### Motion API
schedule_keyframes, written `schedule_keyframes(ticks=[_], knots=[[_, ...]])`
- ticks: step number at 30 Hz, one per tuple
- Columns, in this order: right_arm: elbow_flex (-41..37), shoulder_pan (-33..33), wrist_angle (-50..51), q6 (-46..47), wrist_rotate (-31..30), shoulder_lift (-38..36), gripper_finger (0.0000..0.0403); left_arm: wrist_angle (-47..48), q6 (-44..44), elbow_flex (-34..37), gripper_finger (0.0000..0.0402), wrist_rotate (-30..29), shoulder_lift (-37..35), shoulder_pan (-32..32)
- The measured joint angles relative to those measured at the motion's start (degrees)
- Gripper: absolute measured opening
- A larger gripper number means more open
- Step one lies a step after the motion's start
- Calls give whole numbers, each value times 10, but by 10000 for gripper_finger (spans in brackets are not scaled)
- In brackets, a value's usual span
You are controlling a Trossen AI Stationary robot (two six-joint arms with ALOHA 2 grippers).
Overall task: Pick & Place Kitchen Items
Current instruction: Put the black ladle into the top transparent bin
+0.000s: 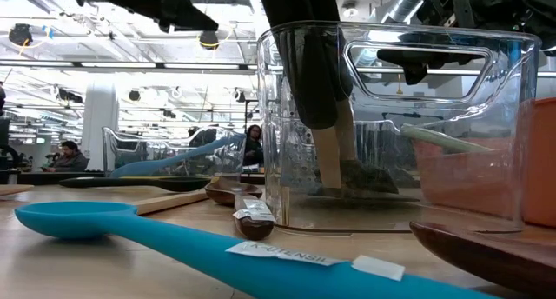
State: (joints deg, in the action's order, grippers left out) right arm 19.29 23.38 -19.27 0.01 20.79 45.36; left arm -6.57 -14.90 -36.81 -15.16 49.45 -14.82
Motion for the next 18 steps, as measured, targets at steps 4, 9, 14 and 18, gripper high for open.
schedule_keyframes(ticks=[4, 9, 14, 18], knots=[[0, 0, 0, 0, -1, 0, 1, 80, 3, -45, 2, 83, 0, -55], [0, 0, 3, 0, -1, 0, 1, 268, 6, -90, 2, 193, 5, -139], [0, 0, 4, 0, -1, 0, 1, 392, 9, -93, 2, 287, 7, -170], [0, 0, 4, 0, -2, 0, 1, 446, 18, -93, 2, 302, 9, -156]])
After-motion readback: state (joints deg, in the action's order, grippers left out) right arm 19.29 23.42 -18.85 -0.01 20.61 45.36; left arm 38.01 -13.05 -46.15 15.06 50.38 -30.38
